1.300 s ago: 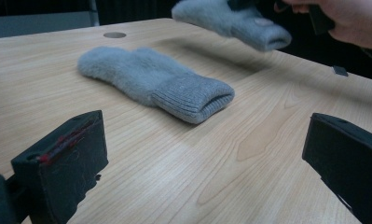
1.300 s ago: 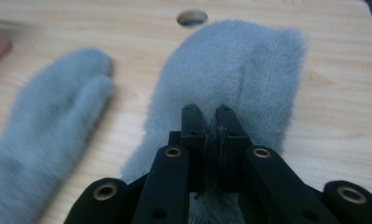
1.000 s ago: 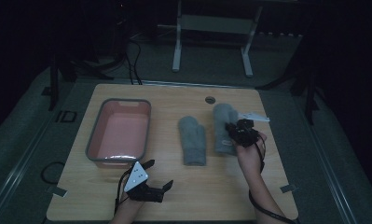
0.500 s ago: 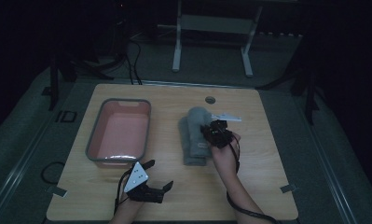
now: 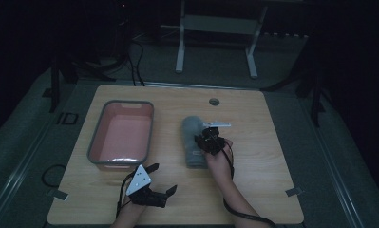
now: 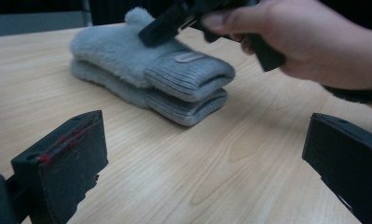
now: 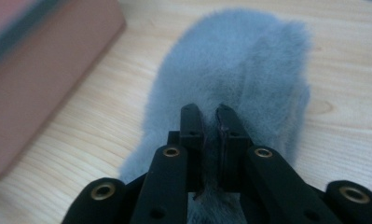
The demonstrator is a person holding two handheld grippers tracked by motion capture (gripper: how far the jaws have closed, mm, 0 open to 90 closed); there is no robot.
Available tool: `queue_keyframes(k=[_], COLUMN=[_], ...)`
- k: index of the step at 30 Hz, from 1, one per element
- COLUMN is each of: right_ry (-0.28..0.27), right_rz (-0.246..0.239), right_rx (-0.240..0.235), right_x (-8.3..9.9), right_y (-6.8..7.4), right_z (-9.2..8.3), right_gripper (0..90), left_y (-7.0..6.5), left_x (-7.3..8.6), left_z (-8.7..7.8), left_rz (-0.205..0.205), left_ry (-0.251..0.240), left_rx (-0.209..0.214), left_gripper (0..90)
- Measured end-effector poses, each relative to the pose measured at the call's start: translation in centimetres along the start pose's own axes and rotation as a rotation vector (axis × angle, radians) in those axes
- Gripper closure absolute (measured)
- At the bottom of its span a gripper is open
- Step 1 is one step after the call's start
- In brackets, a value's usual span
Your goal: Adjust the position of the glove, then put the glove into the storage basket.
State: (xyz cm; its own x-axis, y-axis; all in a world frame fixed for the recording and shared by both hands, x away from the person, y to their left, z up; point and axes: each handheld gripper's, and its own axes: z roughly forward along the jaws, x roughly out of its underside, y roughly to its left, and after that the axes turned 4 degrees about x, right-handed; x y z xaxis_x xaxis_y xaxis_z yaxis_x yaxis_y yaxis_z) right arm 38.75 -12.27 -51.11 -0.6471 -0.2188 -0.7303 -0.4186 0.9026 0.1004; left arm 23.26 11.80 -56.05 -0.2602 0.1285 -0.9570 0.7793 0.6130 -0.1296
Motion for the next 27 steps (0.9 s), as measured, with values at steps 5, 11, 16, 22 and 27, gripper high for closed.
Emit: queue_keyframes(k=[5,11,16,22,27], right_ry=[0.017,-0.078,-0.114,-0.119,-0.09], right_rz=[0.003,-0.044,-0.047,-0.095,-0.179], right_rx=[-0.014,-0.071,-0.096,-0.132,-0.195], right_x=[0.6,0.1,-0.3,-0.4,-0.3], right_y=[-0.8,-2.0,-4.0,-5.5,-6.1], right_z=[0.8,-1.1,-3.2,-4.5,-4.5], right_gripper=[70.8,48.7,31.4,14.2,14.2], left_y=[-0.1,-0.3,-1.0,-1.0,-0.9], left_x=[0.0,0.0,-1.4,-4.8,-8.5], left_z=[0.1,0.4,1.0,2.0,3.2], left_rz=[-0.005,-0.013,-0.019,-0.079,-0.039], left_ry=[-0.004,0.017,0.004,0.015,-0.035], left_rx=[0.017,-0.034,-0.039,0.026,0.043], left_gripper=[0.2,0.2,0.3,0.2,0.2])
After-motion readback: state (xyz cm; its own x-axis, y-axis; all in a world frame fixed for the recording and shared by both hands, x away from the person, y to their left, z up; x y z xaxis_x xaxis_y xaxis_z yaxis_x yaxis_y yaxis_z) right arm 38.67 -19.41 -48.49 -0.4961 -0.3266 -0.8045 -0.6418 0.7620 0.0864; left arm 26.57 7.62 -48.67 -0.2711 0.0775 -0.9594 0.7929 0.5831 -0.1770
